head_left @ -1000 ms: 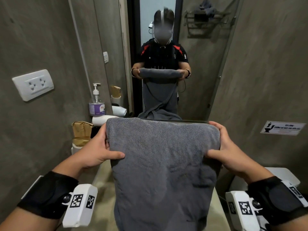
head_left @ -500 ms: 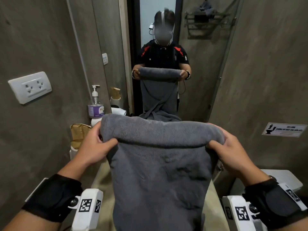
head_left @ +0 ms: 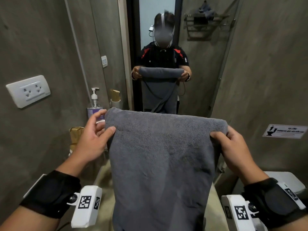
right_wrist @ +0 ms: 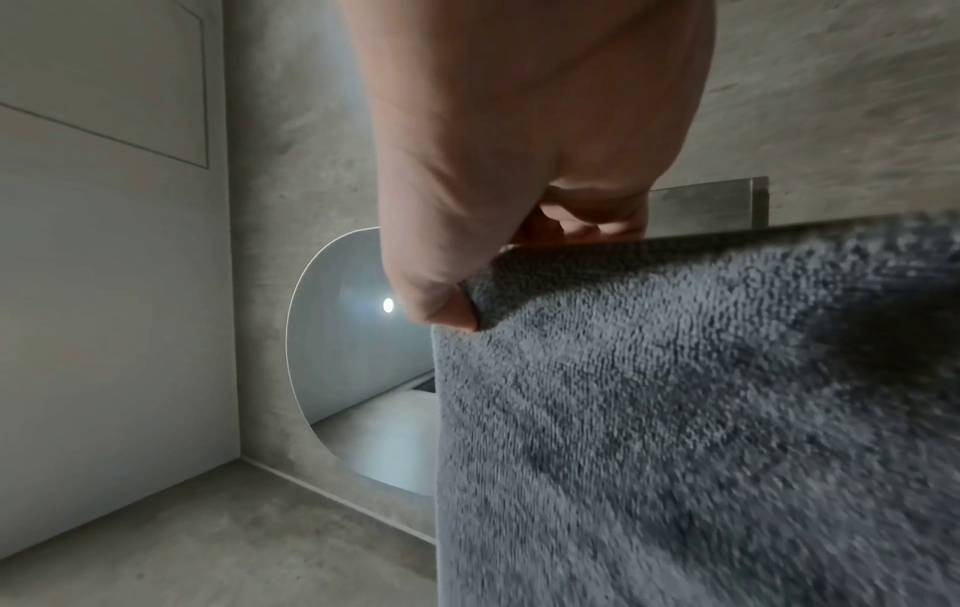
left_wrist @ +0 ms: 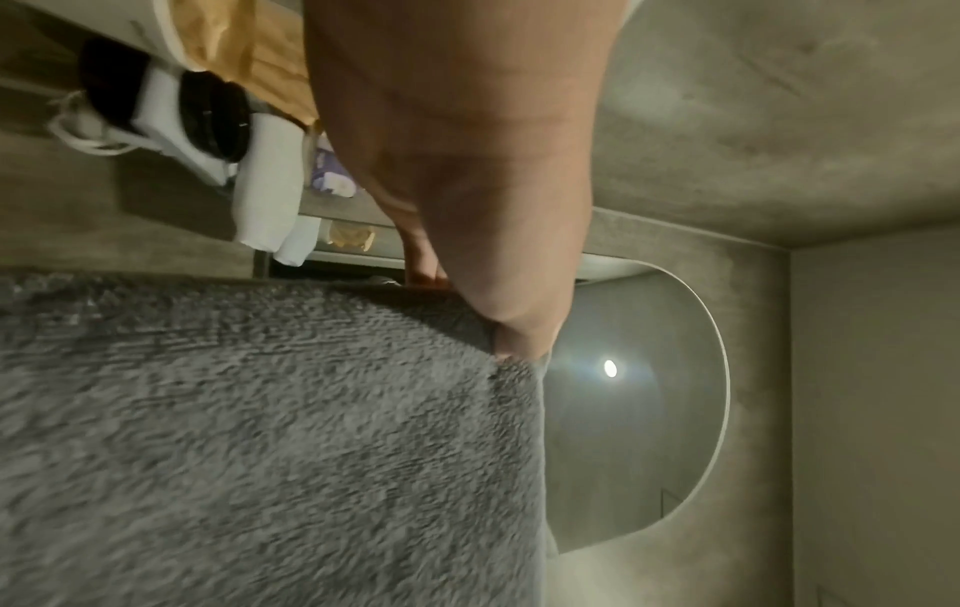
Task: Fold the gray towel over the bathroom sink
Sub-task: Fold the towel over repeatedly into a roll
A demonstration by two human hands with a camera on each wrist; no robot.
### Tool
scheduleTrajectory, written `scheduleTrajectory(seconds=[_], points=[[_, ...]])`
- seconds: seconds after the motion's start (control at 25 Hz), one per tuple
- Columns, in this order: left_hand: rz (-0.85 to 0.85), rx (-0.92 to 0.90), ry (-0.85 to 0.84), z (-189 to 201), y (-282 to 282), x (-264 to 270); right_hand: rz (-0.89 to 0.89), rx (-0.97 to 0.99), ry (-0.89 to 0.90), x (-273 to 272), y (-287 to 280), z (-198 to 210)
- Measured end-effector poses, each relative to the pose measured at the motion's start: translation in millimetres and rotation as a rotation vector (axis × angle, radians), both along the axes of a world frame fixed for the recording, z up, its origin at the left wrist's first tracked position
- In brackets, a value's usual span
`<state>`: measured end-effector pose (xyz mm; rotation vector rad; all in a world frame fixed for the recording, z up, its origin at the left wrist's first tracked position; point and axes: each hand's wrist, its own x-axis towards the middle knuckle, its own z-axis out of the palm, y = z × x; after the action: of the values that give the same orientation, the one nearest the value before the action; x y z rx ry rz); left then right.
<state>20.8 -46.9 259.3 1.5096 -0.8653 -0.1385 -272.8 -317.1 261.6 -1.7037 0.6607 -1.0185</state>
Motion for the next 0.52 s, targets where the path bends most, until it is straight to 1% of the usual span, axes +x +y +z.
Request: scheduleTrajectory(seconds=[0.08, 0.16, 0.24, 0.32, 0.36, 0.44, 0.48, 0.52], points=[[0.037, -0.037, -0.026, 6, -1, -7, 0.002, -0.038, 0.032, 0, 0, 4], [0.112, -0.077, -0.058, 14, -3, -14, 0.022, -0.092, 0.051, 1, 5, 13], [0.168, -0.108, -0.047, 20, -6, -19, 0.031, -0.095, 0.002, 3, 5, 18], [0.168, -0.125, -0.028, 23, -8, -20, 0.039, -0.083, -0.031, 5, 5, 20], [0.156, -0.124, -0.025, 23, -8, -21, 0.067, -0.074, -0.032, 6, 6, 19], [0.134, -0.125, 0.003, 20, -7, -20, 0.202, 0.066, -0.096, 7, 6, 14], [0.136, -0.123, 0.023, 17, -6, -19, 0.276, 0.131, -0.100, 6, 6, 12], [0.136, -0.117, 0.044, 14, -5, -18, 0.338, 0.134, -0.074, 4, 6, 10]])
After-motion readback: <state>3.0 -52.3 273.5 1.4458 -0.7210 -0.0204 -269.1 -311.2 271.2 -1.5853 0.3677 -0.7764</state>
